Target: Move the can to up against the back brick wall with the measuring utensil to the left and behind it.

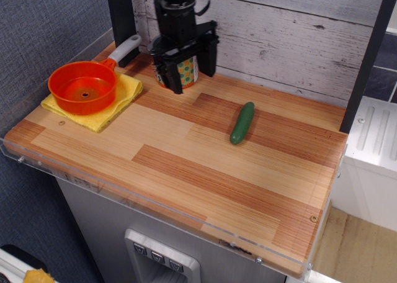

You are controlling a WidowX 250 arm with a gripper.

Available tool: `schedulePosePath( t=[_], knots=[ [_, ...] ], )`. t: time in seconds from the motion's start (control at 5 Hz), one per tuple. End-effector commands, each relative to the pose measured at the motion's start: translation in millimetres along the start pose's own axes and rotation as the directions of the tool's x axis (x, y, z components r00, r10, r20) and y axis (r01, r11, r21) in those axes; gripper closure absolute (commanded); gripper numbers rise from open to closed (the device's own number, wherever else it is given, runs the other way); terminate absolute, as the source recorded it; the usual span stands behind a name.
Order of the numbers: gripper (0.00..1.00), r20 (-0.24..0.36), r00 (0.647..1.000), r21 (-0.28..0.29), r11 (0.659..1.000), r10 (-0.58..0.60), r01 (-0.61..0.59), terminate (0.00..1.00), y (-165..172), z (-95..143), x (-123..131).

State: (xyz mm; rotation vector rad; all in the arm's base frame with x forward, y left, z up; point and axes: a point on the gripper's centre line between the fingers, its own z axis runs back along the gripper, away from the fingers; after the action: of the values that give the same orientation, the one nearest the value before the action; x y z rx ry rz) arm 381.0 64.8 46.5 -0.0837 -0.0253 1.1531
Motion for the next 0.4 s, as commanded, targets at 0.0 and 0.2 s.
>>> schedulePosePath(
  t=[0.0, 0.2],
  knots=[
    [0.00, 0.041, 0.966, -0.014, 0.966, -0.257, 0.258, 0.00, 8.5, 41.5, -17.7],
    [0.00, 0.055, 0.867, 0.069, 0.868, -0.495, 0.491, 0.00, 20.1, 37.8, -14.9]
  ],
)
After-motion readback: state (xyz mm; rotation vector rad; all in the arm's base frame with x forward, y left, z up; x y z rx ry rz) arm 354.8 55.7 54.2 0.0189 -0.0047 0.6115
